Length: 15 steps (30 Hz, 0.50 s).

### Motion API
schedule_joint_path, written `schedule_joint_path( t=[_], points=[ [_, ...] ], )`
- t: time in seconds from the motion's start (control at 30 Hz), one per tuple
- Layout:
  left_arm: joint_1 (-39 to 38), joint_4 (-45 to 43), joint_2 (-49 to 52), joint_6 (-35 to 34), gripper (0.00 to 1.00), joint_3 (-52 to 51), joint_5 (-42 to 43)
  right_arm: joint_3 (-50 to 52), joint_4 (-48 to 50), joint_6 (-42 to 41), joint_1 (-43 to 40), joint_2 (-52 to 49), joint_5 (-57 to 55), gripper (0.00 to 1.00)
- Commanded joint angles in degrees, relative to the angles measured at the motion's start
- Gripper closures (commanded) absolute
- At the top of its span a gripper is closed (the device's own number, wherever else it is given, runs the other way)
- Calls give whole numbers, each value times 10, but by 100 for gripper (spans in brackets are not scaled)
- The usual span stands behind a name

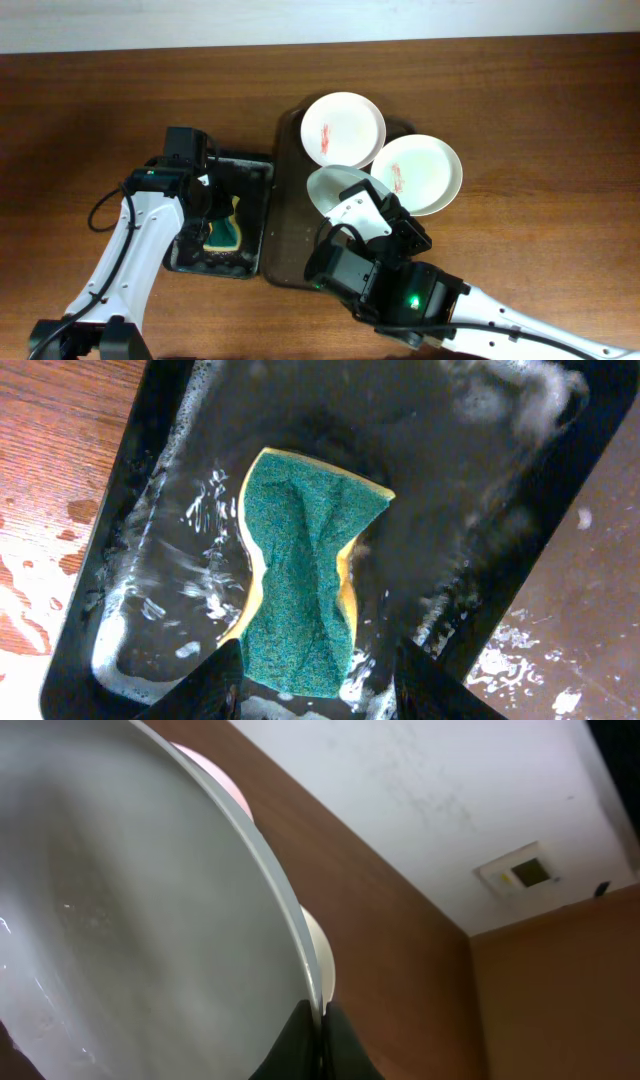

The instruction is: Clean dirty plates on tray and stack at the side

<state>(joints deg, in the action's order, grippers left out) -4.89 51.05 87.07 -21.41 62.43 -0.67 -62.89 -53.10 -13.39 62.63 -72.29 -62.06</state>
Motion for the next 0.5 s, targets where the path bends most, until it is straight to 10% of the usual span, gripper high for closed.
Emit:
schedule_joint_path(
  t=[0.0, 0.17, 0.33, 0.4, 0.47],
  points=[
    [2, 3, -1, 5, 54, -2, 3, -12, -3, -3, 20, 3, -58, 96],
    [2, 7, -1, 5, 56, -2, 15, -12, -3, -3, 20, 3, -98, 96],
    [2, 7, -1, 5, 28, -2, 15, -12, -3, -3, 19, 3, -98, 96],
    [2, 7, -1, 5, 0, -2, 15, -12, -3, -3, 19, 3, -98, 96],
    [2, 7, -1, 5, 0, -2, 15, -12, -3, -3, 19, 3, -98, 96]
  ],
)
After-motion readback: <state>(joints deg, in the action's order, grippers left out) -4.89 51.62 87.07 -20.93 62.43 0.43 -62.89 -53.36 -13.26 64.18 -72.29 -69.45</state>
